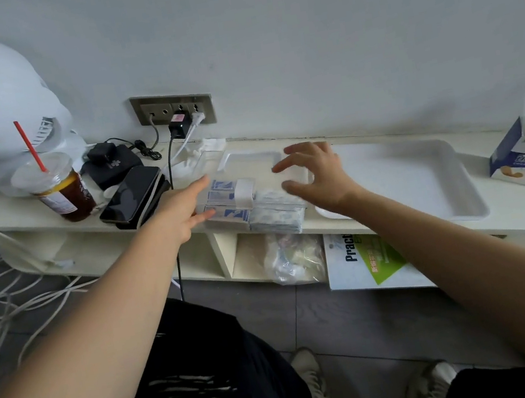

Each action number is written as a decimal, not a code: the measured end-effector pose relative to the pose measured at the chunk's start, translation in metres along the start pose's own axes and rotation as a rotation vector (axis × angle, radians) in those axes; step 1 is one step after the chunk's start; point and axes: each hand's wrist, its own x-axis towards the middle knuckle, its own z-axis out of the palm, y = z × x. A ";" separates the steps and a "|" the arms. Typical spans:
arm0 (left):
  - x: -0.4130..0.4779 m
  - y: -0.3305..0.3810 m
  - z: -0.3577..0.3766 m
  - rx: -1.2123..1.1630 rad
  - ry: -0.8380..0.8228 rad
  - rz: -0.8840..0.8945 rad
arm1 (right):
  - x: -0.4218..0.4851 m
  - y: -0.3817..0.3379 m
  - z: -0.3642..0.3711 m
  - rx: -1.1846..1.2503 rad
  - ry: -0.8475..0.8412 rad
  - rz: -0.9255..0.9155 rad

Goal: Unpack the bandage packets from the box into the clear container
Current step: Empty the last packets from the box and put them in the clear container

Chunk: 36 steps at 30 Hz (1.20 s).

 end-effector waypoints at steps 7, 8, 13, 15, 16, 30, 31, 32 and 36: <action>-0.005 -0.003 0.011 -0.036 0.105 0.043 | -0.007 -0.001 0.023 -0.475 -0.138 -0.227; -0.006 -0.006 0.012 -0.008 0.117 0.018 | -0.006 -0.002 0.022 -0.481 -0.121 -0.224; -0.021 -0.021 0.020 0.113 -0.094 -0.252 | -0.006 -0.003 0.025 -0.526 -0.104 -0.225; -0.026 -0.022 0.023 0.103 -0.142 -0.296 | -0.006 -0.003 0.024 -0.526 -0.101 -0.220; -0.027 -0.023 0.025 0.117 -0.159 -0.310 | -0.006 -0.004 0.024 -0.532 -0.102 -0.219; -0.023 0.006 0.027 1.288 -0.042 0.942 | -0.004 -0.007 0.019 -0.543 -0.114 -0.211; -0.020 0.007 0.026 1.346 -0.113 0.940 | -0.003 -0.007 0.019 -0.543 -0.118 -0.209; -0.019 0.008 0.026 1.393 -0.137 0.952 | -0.003 -0.007 0.019 -0.543 -0.119 -0.210; -0.016 0.006 0.030 1.548 -0.059 1.065 | -0.003 -0.006 0.020 -0.546 -0.109 -0.213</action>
